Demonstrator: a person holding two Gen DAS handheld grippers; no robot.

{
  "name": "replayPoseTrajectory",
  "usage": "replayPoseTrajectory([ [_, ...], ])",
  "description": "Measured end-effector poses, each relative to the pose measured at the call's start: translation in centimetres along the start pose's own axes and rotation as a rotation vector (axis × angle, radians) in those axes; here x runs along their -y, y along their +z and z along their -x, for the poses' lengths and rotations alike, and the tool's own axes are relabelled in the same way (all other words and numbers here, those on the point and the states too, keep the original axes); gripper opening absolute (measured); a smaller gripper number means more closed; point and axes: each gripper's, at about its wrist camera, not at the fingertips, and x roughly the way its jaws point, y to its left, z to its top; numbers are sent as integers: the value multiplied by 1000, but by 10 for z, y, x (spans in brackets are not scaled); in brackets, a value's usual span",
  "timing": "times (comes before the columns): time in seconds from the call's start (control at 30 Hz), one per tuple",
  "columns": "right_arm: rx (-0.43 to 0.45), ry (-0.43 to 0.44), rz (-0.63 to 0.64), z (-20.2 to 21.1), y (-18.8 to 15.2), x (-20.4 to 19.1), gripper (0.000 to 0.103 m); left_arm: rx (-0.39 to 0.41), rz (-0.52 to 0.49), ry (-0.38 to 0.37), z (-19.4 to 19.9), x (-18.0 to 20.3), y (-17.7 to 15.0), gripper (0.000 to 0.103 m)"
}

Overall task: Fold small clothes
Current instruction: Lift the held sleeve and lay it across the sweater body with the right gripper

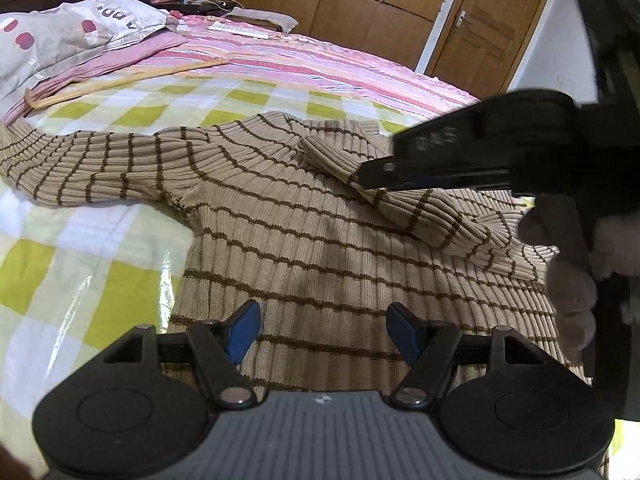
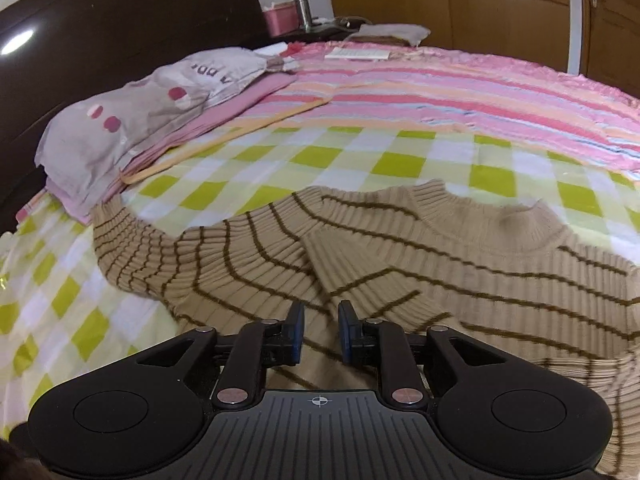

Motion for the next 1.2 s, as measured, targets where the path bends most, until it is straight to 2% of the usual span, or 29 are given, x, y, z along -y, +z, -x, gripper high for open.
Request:
replayPoseTrajectory([
  [0.03,16,-23,16,4,0,1,22,2,2,0,0,0,0,75],
  [0.1,42,-70,72,6,1,1,34,4,6,1,-1,0,0,75],
  [0.17,39,-76,88,3,4,2,39,5,5,1,-1,-1,0,75],
  [0.3,22,-66,98,-6,7,2,40,8,17,0,0,-5,1,75],
  [0.5,-44,-58,209,-24,-3,-17,42,12,26,-4,1,-9,2,75],
  [0.73,-63,-11,191,-30,-15,-29,44,23,55,-7,3,-17,3,75],
  [0.9,-12,76,92,-1,-16,-8,42,28,55,9,2,-16,3,75],
  [1.0,46,36,59,23,-20,16,42,31,50,13,3,-15,3,75],
  [1.07,59,-11,95,35,-25,24,42,31,52,9,3,-17,3,75],
  [1.2,24,-33,133,43,-41,35,42,30,69,-3,4,-20,4,75],
])
